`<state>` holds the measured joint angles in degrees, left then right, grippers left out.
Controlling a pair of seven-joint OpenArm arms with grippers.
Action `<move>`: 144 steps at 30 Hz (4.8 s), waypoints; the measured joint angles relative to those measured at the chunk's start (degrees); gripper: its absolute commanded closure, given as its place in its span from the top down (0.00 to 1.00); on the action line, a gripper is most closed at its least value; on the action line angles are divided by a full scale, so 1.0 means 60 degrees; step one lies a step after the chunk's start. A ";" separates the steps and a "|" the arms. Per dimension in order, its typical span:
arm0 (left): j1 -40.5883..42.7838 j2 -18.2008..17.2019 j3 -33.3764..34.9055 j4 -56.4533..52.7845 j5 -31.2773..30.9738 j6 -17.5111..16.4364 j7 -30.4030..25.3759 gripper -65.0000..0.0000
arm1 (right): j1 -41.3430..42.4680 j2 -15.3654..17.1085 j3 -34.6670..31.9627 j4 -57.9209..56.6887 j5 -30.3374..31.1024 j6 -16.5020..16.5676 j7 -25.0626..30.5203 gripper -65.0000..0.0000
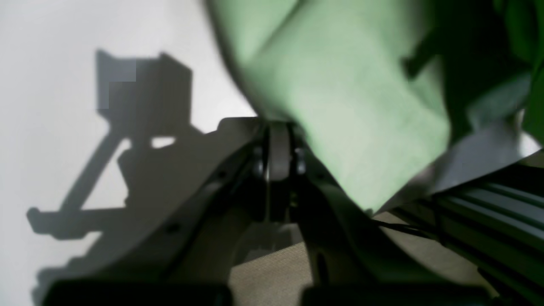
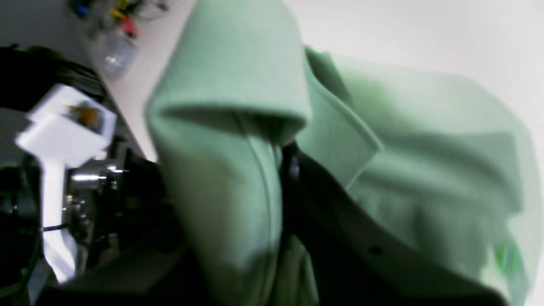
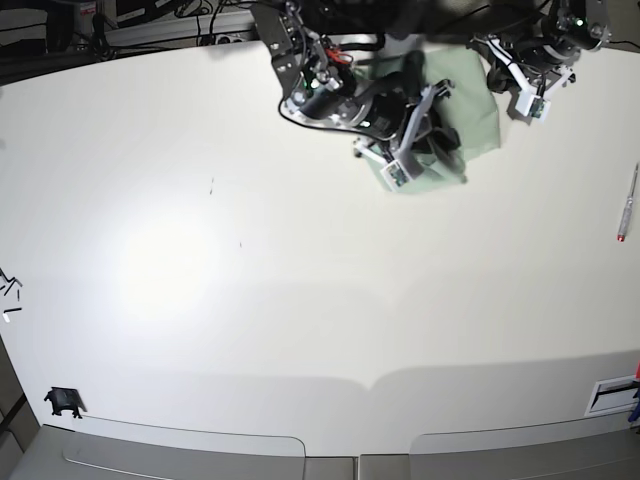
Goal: Fold the T-shirt properly
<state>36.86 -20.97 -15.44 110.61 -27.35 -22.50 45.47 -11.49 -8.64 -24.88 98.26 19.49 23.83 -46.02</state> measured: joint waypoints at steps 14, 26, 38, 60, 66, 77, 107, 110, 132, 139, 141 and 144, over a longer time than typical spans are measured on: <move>0.0000 0.0160 0.0000 0.0000 -0.0047 -0.0004 0.0000 0.00 | 0.0222 0.0066 -0.0142 -0.0645 -0.0073 -0.0146 0.0317 0.33; 0.0015 0.0131 -0.0528 0.0940 -0.0080 -0.0004 0.0656 0.00 | 0.0576 0.0062 -0.0142 -0.0648 0.2040 0.0743 -0.0051 0.33; 0.0015 0.0135 -0.3319 0.1151 -0.0146 -0.0011 0.0692 0.00 | 0.0914 0.0062 -0.0146 -0.0648 0.1290 0.0747 -0.0729 0.49; 0.0015 0.0138 -0.4022 0.1151 -0.0149 -0.0015 0.0794 0.14 | 0.1781 0.0062 -0.0149 -0.0652 0.3020 0.2069 -0.3166 0.49; 0.0015 0.0138 -0.4022 0.1151 -0.0146 -0.0015 0.0794 0.20 | 0.1814 0.0062 -0.0149 -0.0652 0.4830 0.2535 -0.3089 0.49; 0.0018 0.0138 -0.4047 0.1151 -0.1807 -0.0109 0.0874 0.20 | 0.2823 0.0036 0.0962 -0.0652 0.1712 0.2244 -0.2455 0.48; 0.0809 0.1118 -0.1421 0.1173 -0.2871 -0.0772 0.1716 0.32 | 0.3268 0.0011 0.2976 -0.0648 0.1392 0.2244 -0.2667 0.00; 0.0809 0.1253 -0.1366 0.1173 -0.3071 -0.0761 0.1672 0.31 | 0.3264 0.0011 0.2969 -0.0648 0.1399 0.2244 -0.2663 0.00; 0.0448 0.1322 0.0834 -0.0284 -0.0925 -0.0255 0.1140 0.31 | 0.3264 0.0011 0.2969 -0.0648 0.1395 0.2244 -0.2663 0.00; 0.0441 0.1319 0.0834 -0.0284 -0.0892 -0.0255 0.1147 0.31 | 0.3264 0.0011 0.2969 -0.0648 0.1392 0.2244 -0.2663 0.00; 0.0444 0.1319 0.0834 -0.0284 -0.0892 -0.0251 0.1144 0.31 | 0.3264 0.0011 0.2969 -0.0648 0.1392 0.2244 -0.2663 0.00; 0.0444 0.1322 0.0834 -0.0284 -0.0900 -0.0255 0.1100 0.30 | 0.3264 0.0015 0.2973 -0.0648 0.1388 0.2244 -0.2663 0.00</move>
<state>39.53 -13.04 -10.44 108.90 -32.75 -24.03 52.07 8.10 -8.56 -7.05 94.37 27.81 37.30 -62.00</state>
